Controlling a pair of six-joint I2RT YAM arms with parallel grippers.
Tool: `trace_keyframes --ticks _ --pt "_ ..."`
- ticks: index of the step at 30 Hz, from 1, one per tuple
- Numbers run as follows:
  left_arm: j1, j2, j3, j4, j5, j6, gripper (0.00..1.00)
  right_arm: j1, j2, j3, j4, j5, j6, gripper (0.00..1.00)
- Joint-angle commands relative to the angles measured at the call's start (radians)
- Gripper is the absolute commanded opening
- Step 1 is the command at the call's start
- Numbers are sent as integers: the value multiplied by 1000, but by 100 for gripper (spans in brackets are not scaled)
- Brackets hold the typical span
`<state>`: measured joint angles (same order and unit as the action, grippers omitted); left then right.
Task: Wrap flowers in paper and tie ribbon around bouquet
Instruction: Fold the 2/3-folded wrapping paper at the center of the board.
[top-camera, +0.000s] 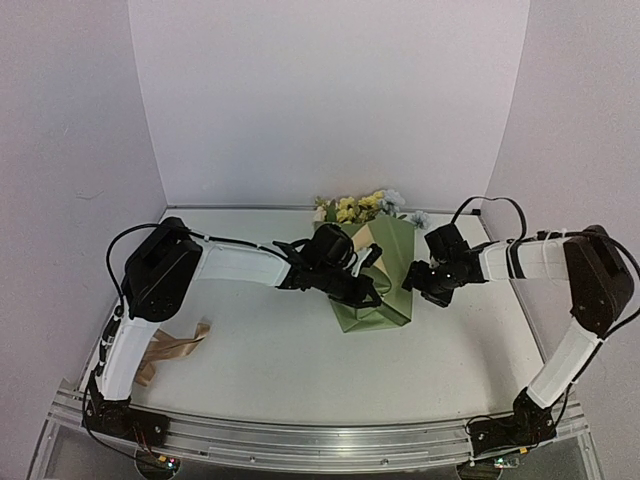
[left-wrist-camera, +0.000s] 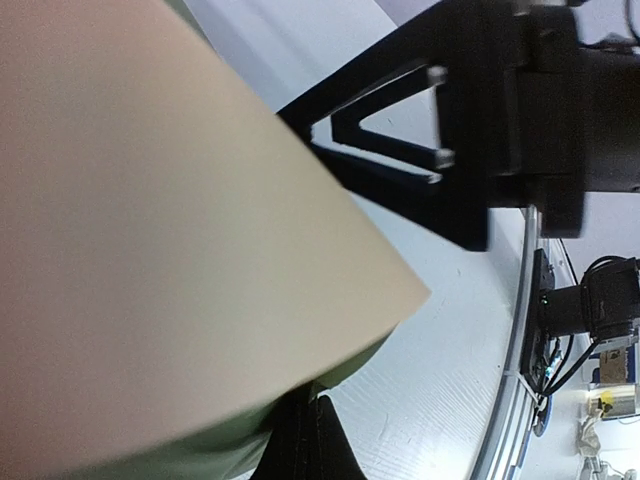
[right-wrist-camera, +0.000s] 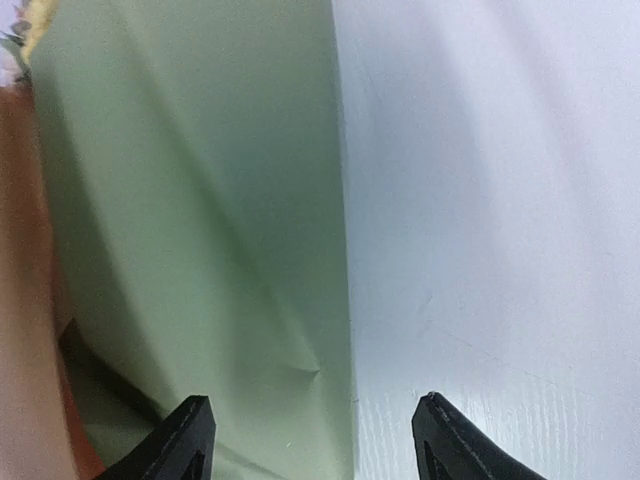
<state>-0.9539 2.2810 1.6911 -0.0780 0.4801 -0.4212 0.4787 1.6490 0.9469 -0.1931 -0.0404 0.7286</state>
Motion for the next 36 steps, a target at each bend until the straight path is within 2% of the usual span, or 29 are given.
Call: trace_keyframes --ticks 1,4,12,18,26,33,36 --pt "1 -52 3 -8 -10 -13 0 -21 89 40 30 -115 -11 71" --pt "3 -75 1 -22 -36 -23 0 -22 129 38 75 -176 9 65" --pt "7 -110 27 -120 -57 -45 0 -13 148 -36 174 -258 75 31" --pt "7 -130 15 -207 -9 -82 0 55 126 -95 205 -258 103 15" --pt "4 -218 -92 -244 20 -178 0 198 43 -219 238 -161 205 15" --pt "-6 -196 -137 -233 49 -194 0 238 -75 -267 234 -92 247 26" --pt "-10 -180 -132 -233 46 -191 0 238 -153 -264 176 -57 242 32"
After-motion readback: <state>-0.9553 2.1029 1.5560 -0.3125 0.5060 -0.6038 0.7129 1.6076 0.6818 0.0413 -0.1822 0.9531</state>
